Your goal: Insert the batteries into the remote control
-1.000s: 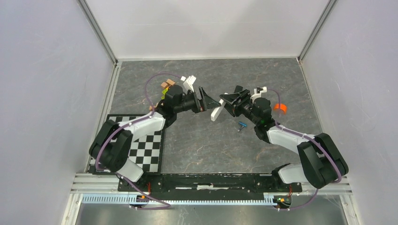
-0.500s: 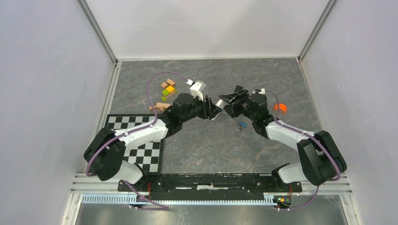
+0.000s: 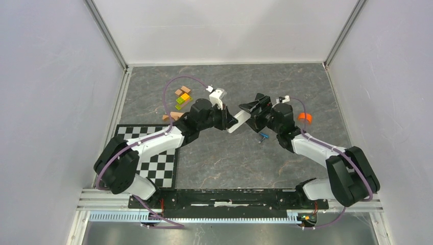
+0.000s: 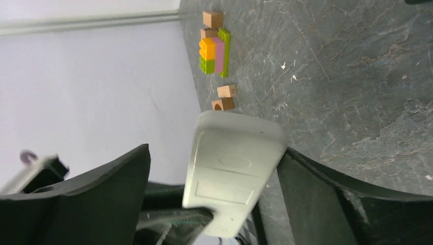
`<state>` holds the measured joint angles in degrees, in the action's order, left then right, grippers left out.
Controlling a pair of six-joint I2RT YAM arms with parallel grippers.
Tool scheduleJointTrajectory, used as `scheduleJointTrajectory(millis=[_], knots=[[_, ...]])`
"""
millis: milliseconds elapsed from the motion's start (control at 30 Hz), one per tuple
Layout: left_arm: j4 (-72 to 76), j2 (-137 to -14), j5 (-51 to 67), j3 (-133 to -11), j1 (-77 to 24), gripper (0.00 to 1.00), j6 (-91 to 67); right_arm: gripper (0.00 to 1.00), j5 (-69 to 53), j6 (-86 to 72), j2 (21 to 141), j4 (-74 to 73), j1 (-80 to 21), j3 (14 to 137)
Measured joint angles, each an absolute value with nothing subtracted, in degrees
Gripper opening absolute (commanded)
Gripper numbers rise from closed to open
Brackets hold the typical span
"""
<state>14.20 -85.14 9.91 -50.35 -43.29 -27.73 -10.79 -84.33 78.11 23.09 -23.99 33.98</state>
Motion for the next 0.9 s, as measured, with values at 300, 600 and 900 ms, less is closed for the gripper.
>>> scheduleJointTrajectory(millis=[300,600,900], knots=[[6.17,-84.33,24.16,-52.27,-36.51,0.02,-26.89,0.97,-30.37,-65.58,76.53,45.36,-14.83,27.16],[-0.71,-77.82,39.33,-52.12,-33.39,0.02,-24.08,0.97,-48.10,-41.87,74.08,46.81,-14.96,28.16],[-10.17,-74.67,48.12,-55.13,-29.45,0.02,-19.16,0.82,-54.02,-27.49,68.84,34.70,-17.80,30.15]])
